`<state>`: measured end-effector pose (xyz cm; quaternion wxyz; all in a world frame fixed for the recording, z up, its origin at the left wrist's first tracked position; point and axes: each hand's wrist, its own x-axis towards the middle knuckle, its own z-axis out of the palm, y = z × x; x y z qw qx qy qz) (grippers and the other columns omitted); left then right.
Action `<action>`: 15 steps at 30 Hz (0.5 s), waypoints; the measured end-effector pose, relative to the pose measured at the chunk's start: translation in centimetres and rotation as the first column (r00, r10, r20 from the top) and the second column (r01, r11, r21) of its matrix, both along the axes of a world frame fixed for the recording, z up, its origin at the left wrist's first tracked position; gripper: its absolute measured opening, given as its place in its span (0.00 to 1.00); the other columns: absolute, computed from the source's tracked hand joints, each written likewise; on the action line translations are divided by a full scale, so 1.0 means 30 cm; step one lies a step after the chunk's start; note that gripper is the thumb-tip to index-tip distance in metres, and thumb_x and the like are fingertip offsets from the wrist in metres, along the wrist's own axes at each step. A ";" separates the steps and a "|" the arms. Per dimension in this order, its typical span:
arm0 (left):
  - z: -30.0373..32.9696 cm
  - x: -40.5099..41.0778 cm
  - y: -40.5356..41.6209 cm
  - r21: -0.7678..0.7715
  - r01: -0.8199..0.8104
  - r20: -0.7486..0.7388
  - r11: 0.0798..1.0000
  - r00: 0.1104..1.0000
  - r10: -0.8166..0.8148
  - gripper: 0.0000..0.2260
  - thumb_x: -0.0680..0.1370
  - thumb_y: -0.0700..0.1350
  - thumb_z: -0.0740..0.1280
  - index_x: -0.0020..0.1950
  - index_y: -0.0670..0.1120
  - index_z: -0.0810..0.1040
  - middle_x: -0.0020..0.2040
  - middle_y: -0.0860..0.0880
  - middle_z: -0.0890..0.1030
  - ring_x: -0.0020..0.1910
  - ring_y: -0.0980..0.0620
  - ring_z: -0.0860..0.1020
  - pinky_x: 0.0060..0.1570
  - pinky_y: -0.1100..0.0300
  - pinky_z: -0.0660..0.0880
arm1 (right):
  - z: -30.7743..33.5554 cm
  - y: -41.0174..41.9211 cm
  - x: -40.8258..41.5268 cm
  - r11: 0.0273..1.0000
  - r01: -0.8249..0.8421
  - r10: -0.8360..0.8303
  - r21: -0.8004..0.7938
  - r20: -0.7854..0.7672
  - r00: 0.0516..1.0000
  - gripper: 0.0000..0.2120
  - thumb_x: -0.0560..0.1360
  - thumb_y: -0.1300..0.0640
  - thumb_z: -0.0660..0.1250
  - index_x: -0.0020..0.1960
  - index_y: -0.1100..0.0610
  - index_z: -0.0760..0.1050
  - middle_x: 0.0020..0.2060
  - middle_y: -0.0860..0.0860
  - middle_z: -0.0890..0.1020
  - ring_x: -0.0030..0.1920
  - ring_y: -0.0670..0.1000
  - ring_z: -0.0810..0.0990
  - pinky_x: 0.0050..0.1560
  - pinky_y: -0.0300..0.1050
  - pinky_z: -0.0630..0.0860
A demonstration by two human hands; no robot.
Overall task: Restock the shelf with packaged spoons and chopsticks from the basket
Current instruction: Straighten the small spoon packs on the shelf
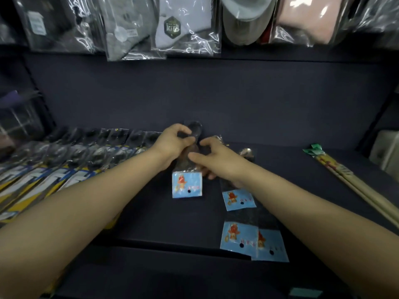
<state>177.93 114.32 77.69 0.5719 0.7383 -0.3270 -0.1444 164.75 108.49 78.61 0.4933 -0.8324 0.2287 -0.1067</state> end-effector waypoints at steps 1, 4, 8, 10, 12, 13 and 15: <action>0.014 -0.008 0.013 -0.031 0.050 -0.073 0.998 0.996 -0.052 0.03 0.76 0.37 0.64 0.48 0.43 0.74 0.35 0.47 0.76 0.28 0.56 0.76 0.26 0.70 0.73 | -0.003 0.020 0.003 0.985 -0.016 0.006 0.169 0.060 0.998 0.25 0.75 0.52 0.66 0.68 0.55 0.61 0.53 0.57 0.81 0.48 0.52 0.81 0.46 0.43 0.79; 0.039 -0.020 0.050 -0.096 0.145 -0.245 0.985 0.956 -0.164 0.05 0.77 0.37 0.62 0.48 0.39 0.78 0.36 0.45 0.79 0.24 0.59 0.78 0.23 0.68 0.74 | -0.014 0.040 0.013 0.922 -0.076 -0.044 0.379 0.296 0.954 0.21 0.74 0.64 0.67 0.62 0.54 0.63 0.48 0.59 0.82 0.46 0.53 0.82 0.52 0.46 0.78; 0.047 -0.007 0.071 -0.139 0.158 -0.320 0.978 0.927 -0.196 0.10 0.77 0.35 0.61 0.57 0.35 0.75 0.40 0.44 0.79 0.32 0.56 0.81 0.29 0.69 0.78 | -0.016 0.042 0.001 0.926 -0.253 0.157 0.279 0.324 0.933 0.08 0.73 0.65 0.67 0.50 0.54 0.75 0.41 0.52 0.82 0.40 0.43 0.81 0.46 0.34 0.78; 0.047 0.005 0.074 -0.144 0.165 -0.348 0.976 0.915 -0.206 0.11 0.77 0.34 0.60 0.58 0.35 0.74 0.41 0.44 0.80 0.30 0.58 0.82 0.31 0.69 0.78 | -0.019 0.037 -0.011 0.954 -0.261 0.212 0.149 0.282 0.936 0.10 0.72 0.65 0.69 0.51 0.56 0.77 0.42 0.50 0.82 0.40 0.42 0.81 0.47 0.31 0.78; 0.047 0.014 0.078 -0.118 0.209 -0.366 0.971 0.900 -0.238 0.11 0.77 0.32 0.60 0.59 0.34 0.74 0.41 0.44 0.80 0.31 0.58 0.82 0.32 0.69 0.79 | -0.030 0.039 -0.013 0.967 -0.185 0.227 -0.177 0.257 0.939 0.13 0.72 0.62 0.70 0.56 0.57 0.78 0.45 0.51 0.84 0.41 0.44 0.82 0.47 0.33 0.78; 0.045 0.018 0.078 -0.094 0.241 -0.367 0.966 0.894 -0.258 0.12 0.77 0.31 0.60 0.59 0.34 0.73 0.41 0.44 0.80 0.32 0.58 0.82 0.33 0.69 0.79 | -0.047 0.035 -0.007 0.878 -0.102 0.244 -0.467 0.255 0.936 0.13 0.72 0.59 0.70 0.56 0.55 0.79 0.45 0.50 0.85 0.42 0.46 0.83 0.46 0.38 0.79; 0.040 0.023 0.079 -0.020 0.304 -0.346 0.953 0.892 -0.292 0.10 0.77 0.31 0.60 0.57 0.35 0.74 0.40 0.44 0.80 0.35 0.56 0.81 0.34 0.69 0.79 | -0.086 0.021 0.019 0.452 0.125 0.261 -0.884 0.264 0.929 0.10 0.72 0.51 0.66 0.50 0.50 0.82 0.41 0.49 0.85 0.39 0.51 0.82 0.35 0.44 0.79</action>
